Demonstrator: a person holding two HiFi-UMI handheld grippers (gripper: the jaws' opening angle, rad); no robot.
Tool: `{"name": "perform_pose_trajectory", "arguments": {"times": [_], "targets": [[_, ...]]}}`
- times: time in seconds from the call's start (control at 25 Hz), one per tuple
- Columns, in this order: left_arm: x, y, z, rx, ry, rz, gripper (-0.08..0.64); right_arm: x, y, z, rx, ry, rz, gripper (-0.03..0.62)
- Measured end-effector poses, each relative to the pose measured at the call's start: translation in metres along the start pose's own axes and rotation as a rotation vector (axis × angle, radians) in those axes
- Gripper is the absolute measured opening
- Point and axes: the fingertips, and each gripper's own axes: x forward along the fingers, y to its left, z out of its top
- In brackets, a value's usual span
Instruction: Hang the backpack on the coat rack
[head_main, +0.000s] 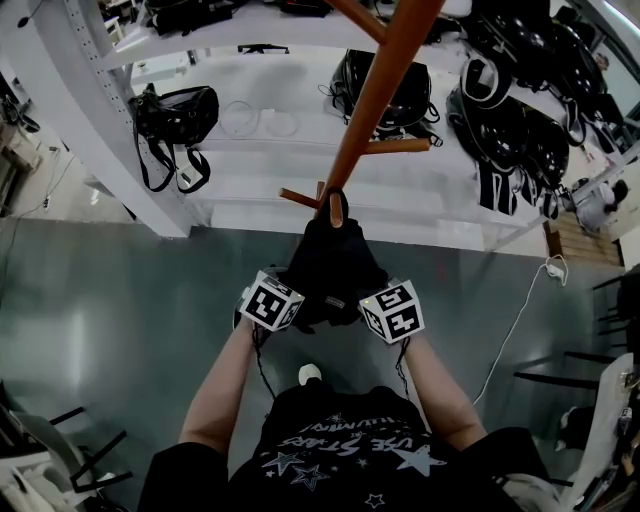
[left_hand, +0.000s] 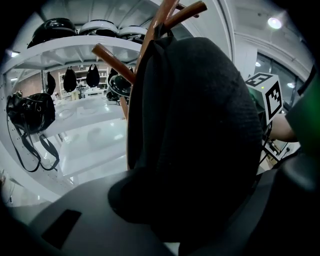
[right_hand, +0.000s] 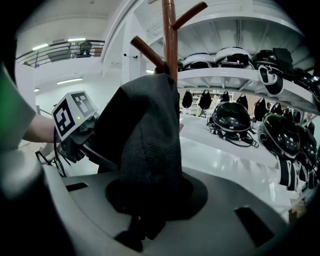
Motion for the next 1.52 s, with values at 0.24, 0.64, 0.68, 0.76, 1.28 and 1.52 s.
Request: {"name": "perform_pose_trajectory", "arguments": {"times": [0.24, 0.64, 0.68, 0.76, 1.28, 1.52], "targets": [[0.01, 0.007, -0.008, -0.001, 0.004, 0.063, 0.147, 0.007, -0.003, -0.012, 0.018, 0.02, -0.027, 0.109], [0.023, 0.022, -0.011, -0.036, -0.018, 0.156, 0.189, 0.019, -0.011, -0.018, -0.003, 0.009, -0.05, 0.128], [0.024, 0.024, -0.01, -0.041, -0.017, 0.163, 0.196, 0.02, -0.012, -0.018, -0.004, 0.005, -0.053, 0.127], [0.026, 0.028, -0.01, -0.051, -0.015, 0.178, 0.216, 0.023, -0.014, -0.017, -0.008, 0.005, -0.057, 0.129], [0.021, 0.035, -0.022, -0.058, -0.022, 0.285, 0.339, 0.014, -0.019, -0.037, -0.028, 0.022, -0.057, 0.298], [0.015, 0.026, -0.032, -0.095, -0.036, 0.322, 0.347, -0.002, -0.033, -0.057, 0.004, 0.024, -0.06, 0.298]]}}
